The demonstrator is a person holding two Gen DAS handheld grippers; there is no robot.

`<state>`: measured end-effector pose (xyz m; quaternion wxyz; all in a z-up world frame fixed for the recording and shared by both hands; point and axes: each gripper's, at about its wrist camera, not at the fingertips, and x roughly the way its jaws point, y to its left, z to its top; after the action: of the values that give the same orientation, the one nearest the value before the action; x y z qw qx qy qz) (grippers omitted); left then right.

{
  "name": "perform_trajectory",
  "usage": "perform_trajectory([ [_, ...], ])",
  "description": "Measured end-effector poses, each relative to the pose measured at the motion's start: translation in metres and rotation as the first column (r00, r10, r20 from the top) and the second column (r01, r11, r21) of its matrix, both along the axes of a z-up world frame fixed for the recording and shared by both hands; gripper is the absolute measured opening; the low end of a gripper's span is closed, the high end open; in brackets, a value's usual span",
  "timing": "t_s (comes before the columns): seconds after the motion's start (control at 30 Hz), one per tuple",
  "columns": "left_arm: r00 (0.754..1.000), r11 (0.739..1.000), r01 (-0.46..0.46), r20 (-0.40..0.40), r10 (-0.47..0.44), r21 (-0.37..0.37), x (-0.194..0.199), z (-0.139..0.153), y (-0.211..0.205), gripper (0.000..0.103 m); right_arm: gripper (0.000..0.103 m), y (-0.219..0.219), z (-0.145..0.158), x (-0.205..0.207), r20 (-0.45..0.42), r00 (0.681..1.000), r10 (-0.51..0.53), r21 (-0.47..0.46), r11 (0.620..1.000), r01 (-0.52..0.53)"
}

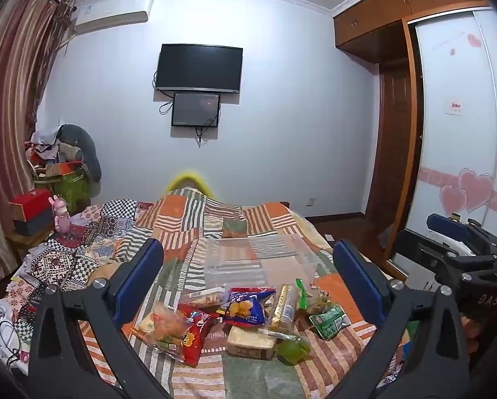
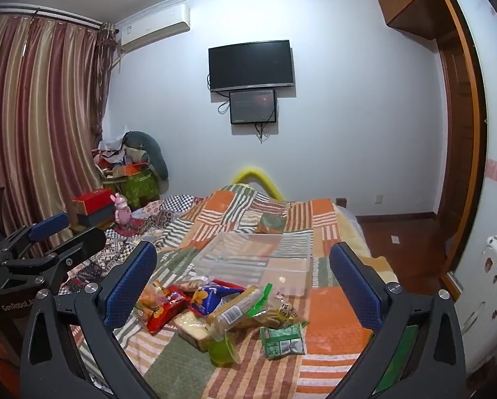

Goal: Organize snacks

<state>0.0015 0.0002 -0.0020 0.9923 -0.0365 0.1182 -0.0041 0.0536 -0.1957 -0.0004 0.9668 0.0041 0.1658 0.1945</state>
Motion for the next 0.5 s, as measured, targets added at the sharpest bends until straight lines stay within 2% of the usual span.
perform_trajectory([
  [0.5,1.000,1.000,0.004,0.005,-0.004,-0.002,-0.0016,0.0016,0.0009,0.103,0.103,0.0012,0.0028,-0.0025,0.017,1.000,-0.001,0.000,1.000,0.001],
])
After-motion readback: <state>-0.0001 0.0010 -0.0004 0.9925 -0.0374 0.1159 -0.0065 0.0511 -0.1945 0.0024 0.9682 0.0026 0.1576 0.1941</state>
